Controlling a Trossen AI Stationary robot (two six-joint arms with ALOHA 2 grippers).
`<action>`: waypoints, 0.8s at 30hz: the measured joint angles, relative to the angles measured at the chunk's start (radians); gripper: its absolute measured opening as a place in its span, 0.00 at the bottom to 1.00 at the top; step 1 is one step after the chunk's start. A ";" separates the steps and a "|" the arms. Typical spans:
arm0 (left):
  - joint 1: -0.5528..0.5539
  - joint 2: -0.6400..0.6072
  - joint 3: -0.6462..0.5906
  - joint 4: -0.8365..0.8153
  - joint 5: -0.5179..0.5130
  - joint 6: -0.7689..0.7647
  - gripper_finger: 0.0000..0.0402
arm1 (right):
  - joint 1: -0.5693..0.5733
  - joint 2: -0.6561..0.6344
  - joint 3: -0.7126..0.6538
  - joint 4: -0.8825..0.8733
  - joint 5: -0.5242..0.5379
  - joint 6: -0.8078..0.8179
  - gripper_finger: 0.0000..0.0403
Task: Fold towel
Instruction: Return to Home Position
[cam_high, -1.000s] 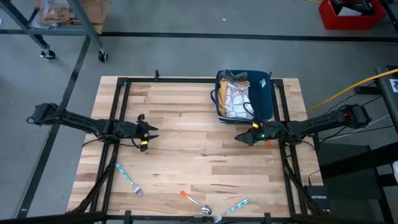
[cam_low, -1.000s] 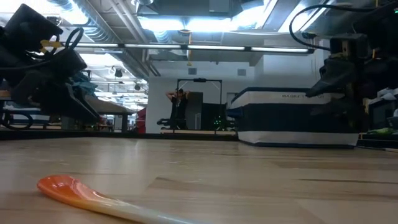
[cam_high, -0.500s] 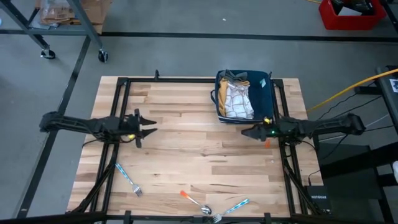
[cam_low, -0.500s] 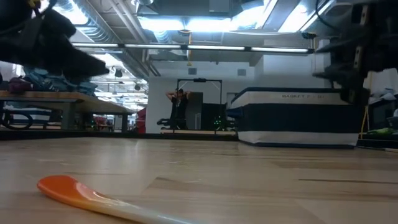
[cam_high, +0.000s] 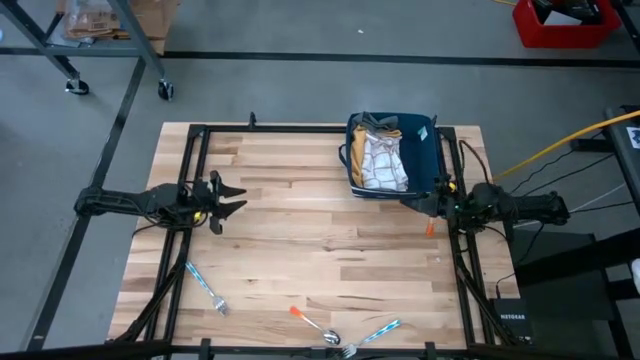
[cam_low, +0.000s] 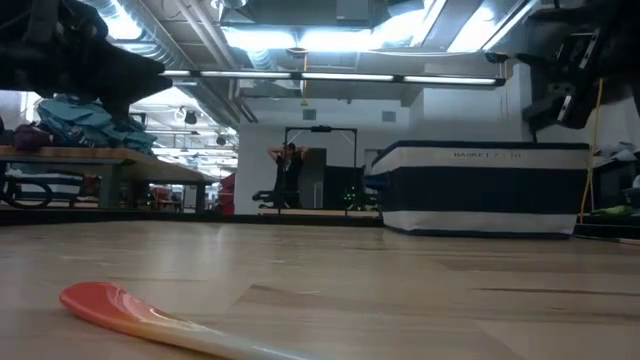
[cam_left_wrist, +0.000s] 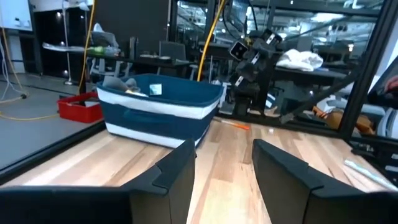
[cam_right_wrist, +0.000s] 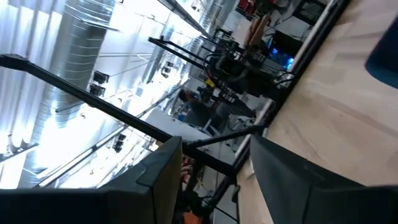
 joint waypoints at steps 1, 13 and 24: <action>0.000 -0.001 0.000 0.001 0.000 0.000 0.38 | 0.000 0.000 0.000 0.004 0.000 0.000 0.48; 0.001 0.000 0.000 0.000 0.003 0.000 0.38 | 0.000 0.000 -0.055 -0.098 -0.039 0.000 0.48; 0.001 0.000 0.000 0.000 0.002 0.000 0.38 | 0.000 0.000 -0.057 -0.104 -0.053 0.000 0.48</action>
